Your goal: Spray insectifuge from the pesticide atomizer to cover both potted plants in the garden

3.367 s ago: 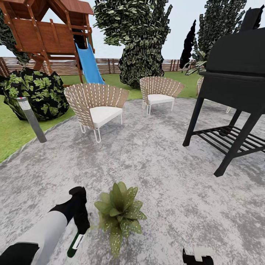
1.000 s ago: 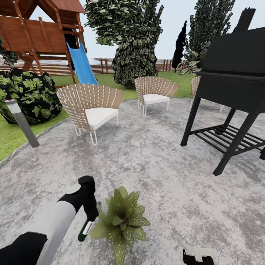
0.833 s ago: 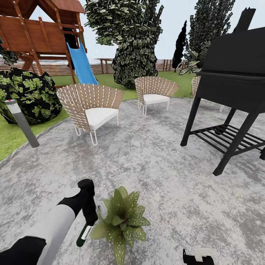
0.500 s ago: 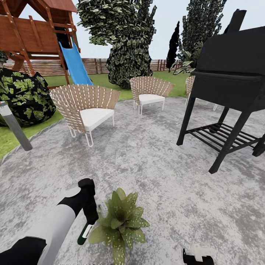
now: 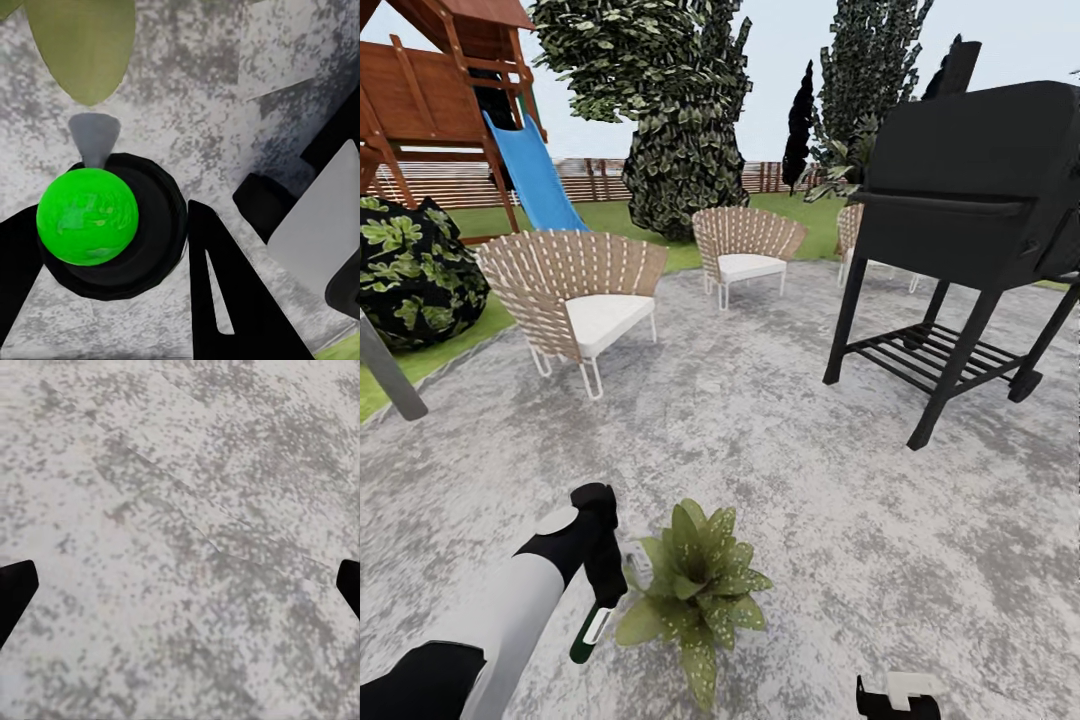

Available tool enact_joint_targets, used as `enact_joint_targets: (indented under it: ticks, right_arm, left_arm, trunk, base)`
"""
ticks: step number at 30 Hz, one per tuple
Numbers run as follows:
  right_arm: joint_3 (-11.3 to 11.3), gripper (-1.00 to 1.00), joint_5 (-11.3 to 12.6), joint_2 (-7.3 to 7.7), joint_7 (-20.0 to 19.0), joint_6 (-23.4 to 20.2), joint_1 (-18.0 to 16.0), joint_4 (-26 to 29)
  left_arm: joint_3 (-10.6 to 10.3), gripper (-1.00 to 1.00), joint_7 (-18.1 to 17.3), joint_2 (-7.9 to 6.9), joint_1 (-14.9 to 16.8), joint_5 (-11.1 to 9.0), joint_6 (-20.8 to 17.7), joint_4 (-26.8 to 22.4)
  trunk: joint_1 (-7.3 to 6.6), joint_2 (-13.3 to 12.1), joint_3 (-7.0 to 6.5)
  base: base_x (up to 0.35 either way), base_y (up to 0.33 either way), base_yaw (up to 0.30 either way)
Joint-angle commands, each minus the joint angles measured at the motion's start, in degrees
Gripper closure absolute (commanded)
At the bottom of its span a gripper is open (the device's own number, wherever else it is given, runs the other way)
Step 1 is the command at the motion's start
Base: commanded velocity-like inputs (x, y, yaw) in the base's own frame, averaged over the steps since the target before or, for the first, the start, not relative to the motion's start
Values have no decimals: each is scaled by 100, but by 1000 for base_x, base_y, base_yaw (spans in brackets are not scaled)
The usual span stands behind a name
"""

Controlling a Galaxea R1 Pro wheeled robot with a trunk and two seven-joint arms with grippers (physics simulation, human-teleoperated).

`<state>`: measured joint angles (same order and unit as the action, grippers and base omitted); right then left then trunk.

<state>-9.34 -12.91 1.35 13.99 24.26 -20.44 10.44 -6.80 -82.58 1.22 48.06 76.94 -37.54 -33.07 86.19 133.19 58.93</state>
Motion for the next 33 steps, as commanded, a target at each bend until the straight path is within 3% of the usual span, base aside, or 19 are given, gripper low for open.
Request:
enact_joint_targets:
  ticks: [1,7,13,24,33]
  right_arm:
    - [-40,-100,-61,-1,16,17,-4,-7]
    - [-41,-100,-61,-1,16,17,-4,-7]
    - [-40,-100,-54,-3,18,17,-6,-4]
    - [-42,-100,-62,0,17,17,-6,-7]
    - [-42,-100,-64,9,16,17,-6,-7]
  left_arm:
    - [-3,100,-43,-8,2,32,-57,-10]
    - [7,100,-34,-3,2,32,-60,-16]
    - [-1,100,-21,43,34,32,-136,-9]
    - [-4,100,-31,27,219,31,-147,-14]
    - [-40,100,-12,-17,248,32,-140,2]
  trunk:
    - [-1,2,5]
    - [-1,2,5]
    - [-1,2,5]
    - [-1,2,5]
    - [-1,2,5]
  base:
    - [7,17,-153]
    - [-196,161,-276]
    - [-15,261,-35]
    - [3,4,-286]
    - [59,42,-33]
